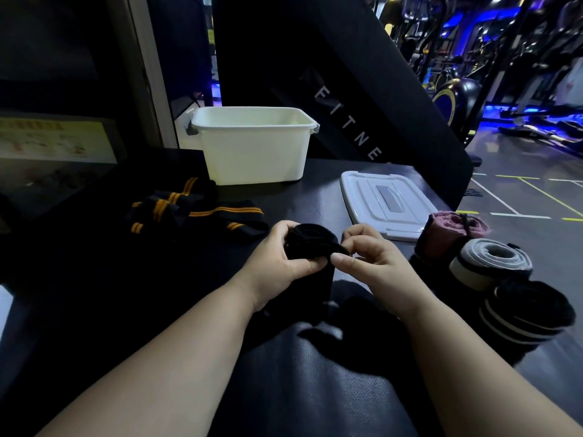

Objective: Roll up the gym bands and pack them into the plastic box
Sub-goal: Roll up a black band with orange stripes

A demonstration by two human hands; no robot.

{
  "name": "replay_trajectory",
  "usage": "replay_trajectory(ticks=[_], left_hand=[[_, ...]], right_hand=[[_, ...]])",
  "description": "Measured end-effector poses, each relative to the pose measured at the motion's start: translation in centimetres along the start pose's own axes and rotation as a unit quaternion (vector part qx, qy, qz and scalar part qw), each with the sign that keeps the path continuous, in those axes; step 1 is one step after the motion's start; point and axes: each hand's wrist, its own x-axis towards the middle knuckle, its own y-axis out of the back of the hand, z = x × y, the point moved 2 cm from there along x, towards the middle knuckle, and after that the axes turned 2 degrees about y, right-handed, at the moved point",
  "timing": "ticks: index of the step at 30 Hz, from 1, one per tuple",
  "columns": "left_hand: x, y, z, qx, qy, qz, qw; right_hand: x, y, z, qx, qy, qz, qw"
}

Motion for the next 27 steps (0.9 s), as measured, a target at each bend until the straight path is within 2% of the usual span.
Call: replay_trajectory(ticks=[5, 11, 16, 22, 27], left_hand=[[-0.01, -0.24, -0.03, 0.007, 0.006, 0.002, 1.0], [-0.46, 0.27, 0.33, -0.036, 0.016, -0.108, 0.993], [-0.36, 0.04, 0.18, -0.019, -0.004, -0.045, 0.999], [-0.03, -0.41, 0.18, 0.013, -0.013, 0.021, 1.0], [0.05, -0.11, 0.19, 0.015, -0.013, 0.01, 1.0]], right_hand=[[0.13, 0.45, 0.24, -0.042, -0.012, 0.003, 0.999], [-0.07, 0.43, -0.21, -0.058, -0.007, -0.005, 0.998], [0.03, 0.67, 0.15, -0.045, -0.007, 0.0, 0.999], [-0.13, 0.59, 0.02, -0.025, -0.005, -0.04, 0.999], [-0.1, 0.77, -0.14, -0.057, -0.032, -0.044, 0.997]])
